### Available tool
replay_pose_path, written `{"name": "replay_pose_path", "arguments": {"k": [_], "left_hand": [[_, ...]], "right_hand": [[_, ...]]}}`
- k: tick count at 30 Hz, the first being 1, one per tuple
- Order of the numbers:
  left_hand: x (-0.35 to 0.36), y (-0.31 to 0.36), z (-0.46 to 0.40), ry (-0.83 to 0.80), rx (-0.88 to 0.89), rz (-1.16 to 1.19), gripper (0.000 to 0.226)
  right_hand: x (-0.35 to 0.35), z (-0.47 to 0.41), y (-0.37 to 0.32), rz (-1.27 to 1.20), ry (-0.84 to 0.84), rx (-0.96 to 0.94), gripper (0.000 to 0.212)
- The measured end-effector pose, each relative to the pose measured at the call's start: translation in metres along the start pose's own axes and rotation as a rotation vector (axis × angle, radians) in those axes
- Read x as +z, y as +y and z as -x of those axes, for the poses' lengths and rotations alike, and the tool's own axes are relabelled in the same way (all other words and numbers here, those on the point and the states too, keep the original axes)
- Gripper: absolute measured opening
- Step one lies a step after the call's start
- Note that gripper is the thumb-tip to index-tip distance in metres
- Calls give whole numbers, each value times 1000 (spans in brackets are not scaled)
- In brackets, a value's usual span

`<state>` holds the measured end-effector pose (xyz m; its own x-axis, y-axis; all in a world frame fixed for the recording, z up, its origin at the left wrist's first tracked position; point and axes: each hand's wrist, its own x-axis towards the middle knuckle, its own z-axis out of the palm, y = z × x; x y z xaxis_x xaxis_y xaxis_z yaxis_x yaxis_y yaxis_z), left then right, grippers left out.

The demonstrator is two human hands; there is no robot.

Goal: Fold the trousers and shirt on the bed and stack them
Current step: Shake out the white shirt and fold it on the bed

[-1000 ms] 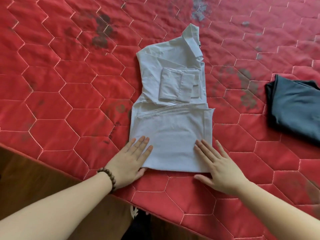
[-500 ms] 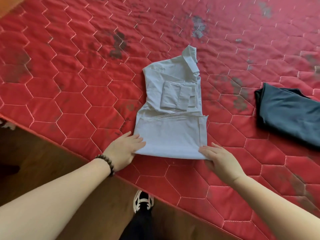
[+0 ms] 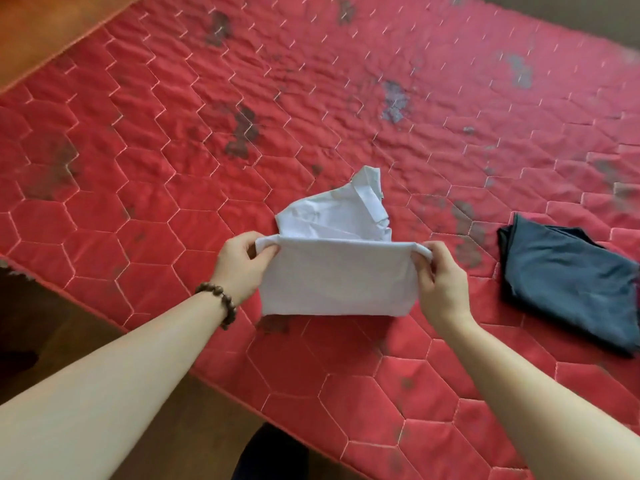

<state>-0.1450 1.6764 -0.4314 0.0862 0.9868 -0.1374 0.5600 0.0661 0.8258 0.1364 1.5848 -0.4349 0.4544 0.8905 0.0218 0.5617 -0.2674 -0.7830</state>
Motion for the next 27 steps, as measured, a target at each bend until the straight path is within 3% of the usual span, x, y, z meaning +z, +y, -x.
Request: {"name": "replay_pose_path", "arguments": {"k": [8,14,18,22,27], "left_hand": [[63,-39,-130,157,-131,21,37],[99,-78,-171,57,-335,-153,25],[98,-79,-173,7,-256,-107,16],[98,-60,-195,87,-131,-64,15],[107,-57,-204,-1,-228,-300,16]], "right_hand": [[82,-130,23,54,19,151,11],[115,-151,61,193,-80,358,32],[115,-147,63,265,-62,271,26],[115,-173,58,265,14,207,18],[124,-186,68,361,-153,334,16]]}}
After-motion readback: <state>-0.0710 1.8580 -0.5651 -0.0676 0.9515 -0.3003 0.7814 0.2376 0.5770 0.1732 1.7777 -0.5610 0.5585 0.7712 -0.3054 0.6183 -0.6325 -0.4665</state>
